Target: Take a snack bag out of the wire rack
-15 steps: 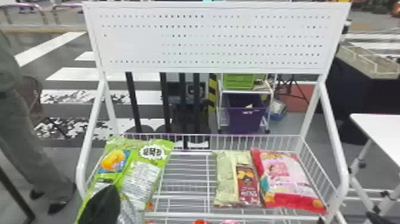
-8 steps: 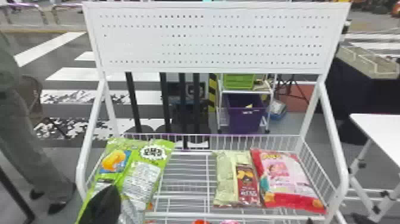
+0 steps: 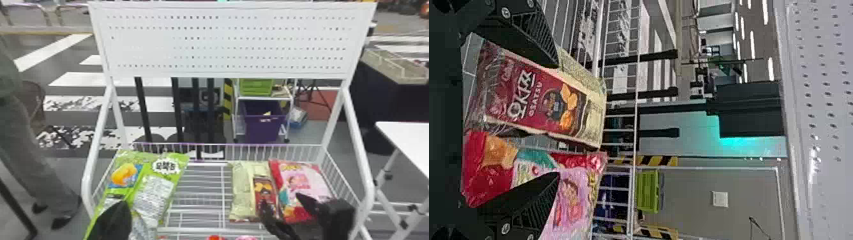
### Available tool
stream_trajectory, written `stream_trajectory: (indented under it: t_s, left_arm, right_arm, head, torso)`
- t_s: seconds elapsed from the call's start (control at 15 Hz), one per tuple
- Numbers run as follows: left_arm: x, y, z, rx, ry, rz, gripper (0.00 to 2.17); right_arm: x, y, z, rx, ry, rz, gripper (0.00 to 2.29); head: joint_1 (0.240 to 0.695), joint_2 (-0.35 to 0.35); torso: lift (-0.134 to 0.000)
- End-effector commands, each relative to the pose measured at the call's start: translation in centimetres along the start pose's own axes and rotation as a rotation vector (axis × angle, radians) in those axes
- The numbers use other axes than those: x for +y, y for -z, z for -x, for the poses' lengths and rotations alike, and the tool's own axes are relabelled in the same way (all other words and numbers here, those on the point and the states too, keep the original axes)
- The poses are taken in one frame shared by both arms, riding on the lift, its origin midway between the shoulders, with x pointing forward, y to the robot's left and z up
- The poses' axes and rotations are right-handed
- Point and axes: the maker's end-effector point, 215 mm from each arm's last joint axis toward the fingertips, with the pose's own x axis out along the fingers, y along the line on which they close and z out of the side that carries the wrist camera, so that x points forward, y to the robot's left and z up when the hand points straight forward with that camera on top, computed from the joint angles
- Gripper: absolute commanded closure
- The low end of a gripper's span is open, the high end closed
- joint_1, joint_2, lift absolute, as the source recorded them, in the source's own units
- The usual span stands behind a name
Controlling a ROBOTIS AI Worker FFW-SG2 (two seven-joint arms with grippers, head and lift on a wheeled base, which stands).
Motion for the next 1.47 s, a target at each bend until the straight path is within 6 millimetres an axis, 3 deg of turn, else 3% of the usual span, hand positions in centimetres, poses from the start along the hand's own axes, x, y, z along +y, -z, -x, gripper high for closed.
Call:
stream_trajectory:
  t_s: [0.0, 0.2, 0.27, 0.33, 0.4, 0.47, 0.53, 0.6, 1.0, 1.2, 1.4]
  left_arm:
    - [0.0, 0.1, 0.1, 0.002, 0.000, -0.001, 1.88]
    - [0.2, 0.1, 0.0, 0.002, -0.003, -0.003, 1.88]
    - [0.2, 0.1, 0.0, 0.002, -0.003, -0.003, 1.88]
    - [0.2, 0.1, 0.0, 0.003, -0.004, -0.002, 1.88]
    - [0.3, 0.3, 0.0, 0.004, -0.006, -0.005, 1.88]
    - [0.4, 0.3, -0.1, 0.005, -0.006, -0.004, 1.88]
    - [0.4, 0.3, -0.2, 0.002, -0.007, -0.004, 1.88]
    - [0.4, 0.3, -0.3, 0.001, -0.006, -0.002, 1.88]
    - [0.3, 0.4, -0.5, 0.001, -0.001, -0.001, 1.88]
    - [0.3, 0.4, -0.4, 0.001, -0.001, 0.000, 1.88]
    - [0.1, 0.3, -0.3, 0.001, 0.003, 0.001, 1.88]
  right_arm:
    - [1.4, 1.2, -4.7, 0.084, -0.029, 0.005, 0.13]
    - [1.8, 2.1, -8.9, 0.154, -0.043, -0.002, 0.13]
    - [2.0, 2.0, -9.6, 0.163, -0.049, 0.003, 0.13]
    - [2.1, 2.4, -9.7, 0.184, -0.052, 0.007, 0.28]
    - [2.6, 3.1, -9.6, 0.206, -0.060, 0.013, 0.64]
    - [2.8, 3.2, -9.5, 0.210, -0.061, 0.018, 1.19]
    - [2.6, 3.6, -9.3, 0.229, -0.050, 0.018, 1.90]
    - [2.9, 3.9, -9.1, 0.245, -0.056, 0.014, 2.20]
    - [3.3, 3.0, -8.5, 0.226, -0.057, 0.006, 2.25]
    - [4.3, -0.3, -7.1, 0.141, -0.073, 0.008, 2.25]
    - [4.3, -4.0, -3.7, 0.057, -0.079, 0.012, 2.25]
  head:
    - [0.499, 0.000]
    - [0.499, 0.000]
    - [0.499, 0.000]
    - [0.499, 0.000]
    - [0.499, 0.000]
    - [0.499, 0.000]
    - [0.499, 0.000]
    - [0.499, 0.000]
    - [0.499, 0.000]
    - [0.499, 0.000]
    - [0.499, 0.000]
  torso:
    - [0.000]
    - [0.000]
    - [0.000]
    - [0.000]
    - [0.000]
    - [0.000]
    - [0.000]
    - [0.000]
    - [0.000]
    - [0.000]
    - [0.000]
